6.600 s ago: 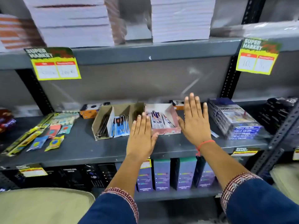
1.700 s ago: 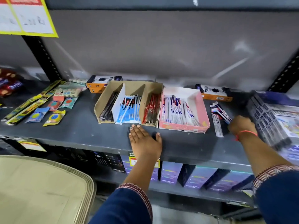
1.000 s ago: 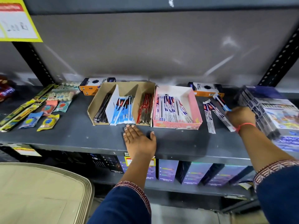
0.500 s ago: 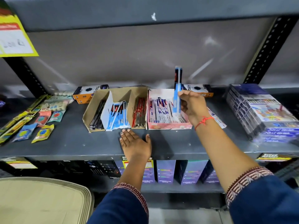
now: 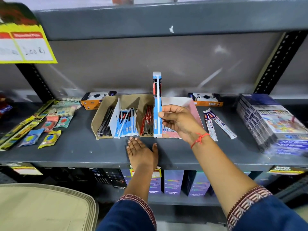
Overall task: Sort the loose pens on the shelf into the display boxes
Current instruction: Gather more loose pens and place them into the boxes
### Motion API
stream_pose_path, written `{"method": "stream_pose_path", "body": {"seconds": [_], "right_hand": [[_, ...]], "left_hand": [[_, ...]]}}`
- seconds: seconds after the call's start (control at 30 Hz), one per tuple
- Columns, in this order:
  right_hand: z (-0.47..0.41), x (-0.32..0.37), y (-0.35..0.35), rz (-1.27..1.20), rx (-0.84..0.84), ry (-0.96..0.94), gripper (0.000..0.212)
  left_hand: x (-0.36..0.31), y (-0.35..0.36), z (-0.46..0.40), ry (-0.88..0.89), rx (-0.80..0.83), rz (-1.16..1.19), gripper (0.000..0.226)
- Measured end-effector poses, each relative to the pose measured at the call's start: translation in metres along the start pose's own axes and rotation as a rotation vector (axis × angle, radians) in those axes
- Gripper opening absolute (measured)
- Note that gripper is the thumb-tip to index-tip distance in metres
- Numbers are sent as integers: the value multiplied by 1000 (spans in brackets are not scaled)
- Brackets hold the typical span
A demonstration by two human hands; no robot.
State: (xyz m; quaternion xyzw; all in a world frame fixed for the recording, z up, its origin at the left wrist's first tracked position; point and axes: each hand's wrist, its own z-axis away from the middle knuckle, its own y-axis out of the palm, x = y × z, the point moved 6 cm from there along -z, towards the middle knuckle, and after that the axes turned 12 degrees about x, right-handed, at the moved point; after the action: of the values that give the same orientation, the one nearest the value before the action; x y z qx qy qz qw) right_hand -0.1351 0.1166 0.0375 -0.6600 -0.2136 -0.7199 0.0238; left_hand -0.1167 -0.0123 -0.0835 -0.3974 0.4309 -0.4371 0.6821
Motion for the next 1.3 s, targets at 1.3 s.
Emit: {"method": "stream_pose_path", "body": {"seconds": [1.3], "right_hand": [[-136, -45, 100, 1224, 9, 446, 38]], "left_hand": [[34, -28, -12, 46, 16, 97, 58]]}}
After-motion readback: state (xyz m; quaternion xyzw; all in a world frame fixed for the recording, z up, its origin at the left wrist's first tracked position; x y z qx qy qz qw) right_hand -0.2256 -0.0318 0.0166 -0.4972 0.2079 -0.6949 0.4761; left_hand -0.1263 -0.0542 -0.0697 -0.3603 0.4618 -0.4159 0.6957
